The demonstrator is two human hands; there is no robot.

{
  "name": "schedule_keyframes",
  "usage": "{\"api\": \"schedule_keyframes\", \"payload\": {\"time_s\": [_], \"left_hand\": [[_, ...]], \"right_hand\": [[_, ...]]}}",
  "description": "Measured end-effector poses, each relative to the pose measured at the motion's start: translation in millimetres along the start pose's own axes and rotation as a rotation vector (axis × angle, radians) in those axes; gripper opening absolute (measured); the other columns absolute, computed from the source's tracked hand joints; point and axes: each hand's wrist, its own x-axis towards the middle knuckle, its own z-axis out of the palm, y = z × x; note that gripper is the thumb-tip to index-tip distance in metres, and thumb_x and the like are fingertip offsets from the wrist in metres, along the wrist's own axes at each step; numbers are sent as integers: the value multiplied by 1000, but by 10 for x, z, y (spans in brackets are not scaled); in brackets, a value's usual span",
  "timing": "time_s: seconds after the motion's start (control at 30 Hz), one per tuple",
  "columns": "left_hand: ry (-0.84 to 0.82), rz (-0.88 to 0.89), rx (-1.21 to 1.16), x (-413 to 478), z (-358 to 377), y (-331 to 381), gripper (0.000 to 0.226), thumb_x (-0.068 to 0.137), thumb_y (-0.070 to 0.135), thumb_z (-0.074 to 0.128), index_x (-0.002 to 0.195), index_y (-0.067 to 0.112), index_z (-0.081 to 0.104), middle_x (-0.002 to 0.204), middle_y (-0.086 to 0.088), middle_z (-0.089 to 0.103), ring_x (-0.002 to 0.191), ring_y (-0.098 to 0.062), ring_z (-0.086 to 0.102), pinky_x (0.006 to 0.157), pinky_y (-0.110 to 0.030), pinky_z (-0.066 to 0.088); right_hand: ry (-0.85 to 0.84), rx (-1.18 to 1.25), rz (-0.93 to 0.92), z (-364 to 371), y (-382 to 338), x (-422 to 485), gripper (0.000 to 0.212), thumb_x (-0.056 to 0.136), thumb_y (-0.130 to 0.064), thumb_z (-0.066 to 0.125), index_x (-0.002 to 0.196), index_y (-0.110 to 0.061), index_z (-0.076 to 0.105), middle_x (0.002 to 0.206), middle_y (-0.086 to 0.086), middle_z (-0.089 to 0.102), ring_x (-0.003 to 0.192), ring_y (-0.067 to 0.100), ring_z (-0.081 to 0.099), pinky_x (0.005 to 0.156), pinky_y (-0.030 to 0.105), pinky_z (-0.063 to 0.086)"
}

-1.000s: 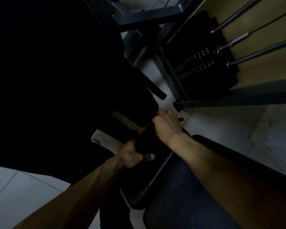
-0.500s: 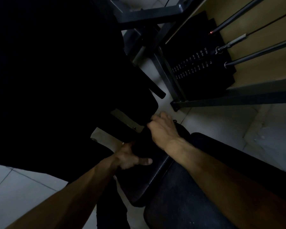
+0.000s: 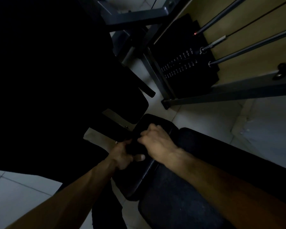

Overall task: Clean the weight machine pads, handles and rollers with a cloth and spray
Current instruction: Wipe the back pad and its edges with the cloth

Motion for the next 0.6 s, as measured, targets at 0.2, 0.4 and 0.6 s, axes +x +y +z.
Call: {"api": "schedule_keyframes", "payload": {"time_s": [0.2, 0.4, 0.6], "left_hand": [[-2, 32, -19, -47, 26, 35, 88, 69, 52, 91, 144, 20, 56, 137, 10, 61, 128, -11, 57, 110, -29, 45], [-15, 23, 52, 13, 42, 32, 65, 77, 35, 89, 135, 20, 63, 127, 7, 68, 118, -10, 62, 95, -17, 48], [-12, -10, 74, -22, 63, 93, 92, 76, 50, 86, 152, 18, 47, 148, 3, 54, 131, -16, 55, 109, -25, 43]], "right_hand": [[159, 40, 102, -184, 476, -81, 63, 89, 1, 61, 145, -29, 55, 137, 2, 61, 119, 28, 48, 98, 36, 40], [171, 105, 57, 56, -44, -369, 43, 88, -6, 63, 130, -17, 66, 125, 6, 65, 114, 31, 47, 90, 37, 33], [234, 54, 134, -117, 246, -444, 56, 91, 0, 61, 141, -25, 61, 137, 2, 62, 120, 29, 48, 98, 39, 34]]}}
